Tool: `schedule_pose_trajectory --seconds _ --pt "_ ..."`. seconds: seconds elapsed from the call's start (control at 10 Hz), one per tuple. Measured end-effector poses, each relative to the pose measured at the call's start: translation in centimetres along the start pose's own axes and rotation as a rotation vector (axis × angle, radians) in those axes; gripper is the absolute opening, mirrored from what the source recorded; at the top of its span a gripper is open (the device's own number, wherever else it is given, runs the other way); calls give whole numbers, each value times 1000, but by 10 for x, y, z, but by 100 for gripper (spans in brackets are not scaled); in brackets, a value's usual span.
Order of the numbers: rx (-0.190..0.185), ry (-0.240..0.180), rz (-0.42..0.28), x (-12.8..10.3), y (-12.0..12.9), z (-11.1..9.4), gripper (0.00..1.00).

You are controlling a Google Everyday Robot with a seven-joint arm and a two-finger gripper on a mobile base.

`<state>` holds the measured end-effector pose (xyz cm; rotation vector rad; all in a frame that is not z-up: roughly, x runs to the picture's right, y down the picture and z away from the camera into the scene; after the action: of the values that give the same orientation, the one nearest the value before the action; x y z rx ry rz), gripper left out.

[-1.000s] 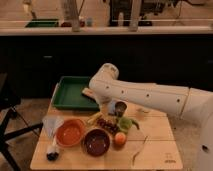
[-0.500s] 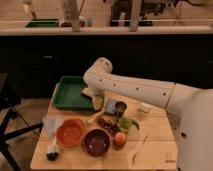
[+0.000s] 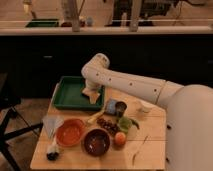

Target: Place eraser in purple bowl

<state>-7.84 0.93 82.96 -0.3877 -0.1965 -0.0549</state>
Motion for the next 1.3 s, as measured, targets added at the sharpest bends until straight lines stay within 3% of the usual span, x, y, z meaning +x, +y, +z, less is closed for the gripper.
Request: schedule_pose_trajectory --seconds 0.8,1.3 --pt "-10 -40 250 -9 -39 71 80" --pt "-29 -55 393 13 -55 103 80"
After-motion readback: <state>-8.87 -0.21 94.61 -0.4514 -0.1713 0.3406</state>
